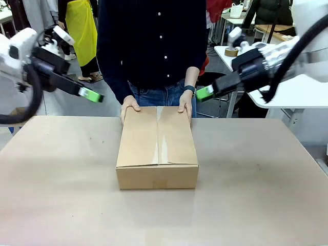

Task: Pack the gift set into the box.
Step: Press and hold the closed box until the human finishes sealing it.

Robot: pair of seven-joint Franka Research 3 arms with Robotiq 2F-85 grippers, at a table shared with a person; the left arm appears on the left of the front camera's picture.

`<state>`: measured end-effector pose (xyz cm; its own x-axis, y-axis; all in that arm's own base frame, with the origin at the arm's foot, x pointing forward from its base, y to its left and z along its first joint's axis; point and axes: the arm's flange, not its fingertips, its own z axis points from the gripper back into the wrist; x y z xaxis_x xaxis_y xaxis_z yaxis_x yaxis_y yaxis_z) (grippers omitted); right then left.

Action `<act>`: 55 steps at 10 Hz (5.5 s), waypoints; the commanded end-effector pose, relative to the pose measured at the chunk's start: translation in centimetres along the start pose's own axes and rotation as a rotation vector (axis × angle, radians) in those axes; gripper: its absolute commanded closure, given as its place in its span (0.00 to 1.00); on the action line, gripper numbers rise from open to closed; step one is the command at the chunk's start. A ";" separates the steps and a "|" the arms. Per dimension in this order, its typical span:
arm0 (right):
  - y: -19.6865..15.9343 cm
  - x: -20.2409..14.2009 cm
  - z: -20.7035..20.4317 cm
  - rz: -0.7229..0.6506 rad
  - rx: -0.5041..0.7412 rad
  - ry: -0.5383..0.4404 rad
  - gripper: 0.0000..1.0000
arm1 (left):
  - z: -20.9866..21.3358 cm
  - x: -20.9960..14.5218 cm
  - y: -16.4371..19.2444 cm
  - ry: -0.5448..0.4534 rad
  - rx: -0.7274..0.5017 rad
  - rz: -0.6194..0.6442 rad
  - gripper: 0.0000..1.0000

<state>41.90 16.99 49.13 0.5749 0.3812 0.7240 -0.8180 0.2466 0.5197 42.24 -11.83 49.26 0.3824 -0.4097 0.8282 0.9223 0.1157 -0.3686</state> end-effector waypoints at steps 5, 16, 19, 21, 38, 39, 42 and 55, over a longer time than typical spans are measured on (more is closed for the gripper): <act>-2.8 -1.5 0.0 0.252 0.004 -0.022 0.00 | -0.9 -0.7 -0.2 -0.058 0.058 -0.133 0.00; -15.8 -6.0 -13.4 0.544 0.021 -0.030 0.00 | -12.2 -8.7 12.0 -0.125 0.058 -0.536 0.00; -16.7 -6.6 -12.1 0.538 0.024 -0.032 0.00 | -12.5 -9.2 13.1 -0.097 0.107 -0.525 0.00; -17.3 -6.9 -11.3 0.543 -0.023 -0.014 0.00 | -12.6 -9.5 13.4 -0.086 0.071 -0.486 0.00; -17.3 -6.4 -10.8 0.555 0.001 -0.063 0.00 | -12.6 -9.6 13.6 -0.076 0.051 -0.438 0.00; -17.3 -6.4 -10.8 0.555 0.001 -0.063 0.00 | -12.6 -9.6 13.6 -0.076 0.051 -0.438 0.00; -17.3 -6.4 -10.8 0.555 0.001 -0.063 0.00 | -12.6 -9.6 13.6 -0.076 0.051 -0.438 0.00; -17.3 -6.4 -10.8 0.555 0.001 -0.063 0.00 | -12.6 -9.6 13.6 -0.076 0.051 -0.438 0.00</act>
<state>52.18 19.86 30.73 0.0570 0.3938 0.9174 -0.9984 0.0206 0.0531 50.48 -17.78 31.09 -0.0365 -0.3614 0.9317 0.9993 -0.0056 0.0369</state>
